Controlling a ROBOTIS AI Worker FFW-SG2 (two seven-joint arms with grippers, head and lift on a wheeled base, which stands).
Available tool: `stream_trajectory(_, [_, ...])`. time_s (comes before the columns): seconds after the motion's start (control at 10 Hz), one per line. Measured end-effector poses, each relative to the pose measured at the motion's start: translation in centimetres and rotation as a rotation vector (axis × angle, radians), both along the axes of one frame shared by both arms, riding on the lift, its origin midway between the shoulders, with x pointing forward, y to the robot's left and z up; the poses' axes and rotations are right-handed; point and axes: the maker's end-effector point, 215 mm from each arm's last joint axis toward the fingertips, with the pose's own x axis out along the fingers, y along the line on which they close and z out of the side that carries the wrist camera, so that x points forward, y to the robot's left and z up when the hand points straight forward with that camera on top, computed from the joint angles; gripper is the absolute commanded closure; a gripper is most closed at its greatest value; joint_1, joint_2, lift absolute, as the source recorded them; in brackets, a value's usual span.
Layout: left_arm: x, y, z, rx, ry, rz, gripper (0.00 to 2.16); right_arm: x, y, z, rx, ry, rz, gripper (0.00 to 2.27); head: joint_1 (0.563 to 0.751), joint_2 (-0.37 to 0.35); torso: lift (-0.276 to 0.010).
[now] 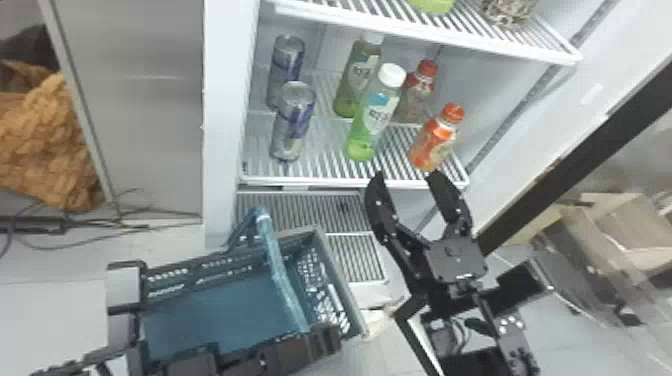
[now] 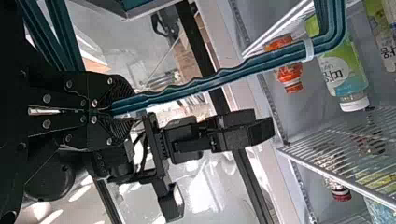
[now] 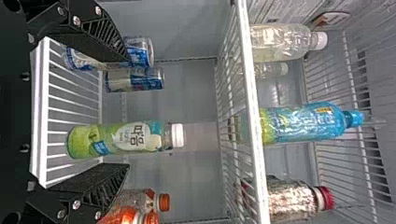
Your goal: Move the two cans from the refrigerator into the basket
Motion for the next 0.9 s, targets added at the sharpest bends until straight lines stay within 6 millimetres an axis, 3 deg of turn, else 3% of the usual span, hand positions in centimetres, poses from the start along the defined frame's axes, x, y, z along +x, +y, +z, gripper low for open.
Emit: stream_trajectory(0.9, [0.0, -0.1, -0.1, 0.002, 0.003, 0.000, 1.21, 5.3, 5.5, -2.6, 0.019, 0.021, 0.138, 0.21, 0.695, -0.350, -0.276])
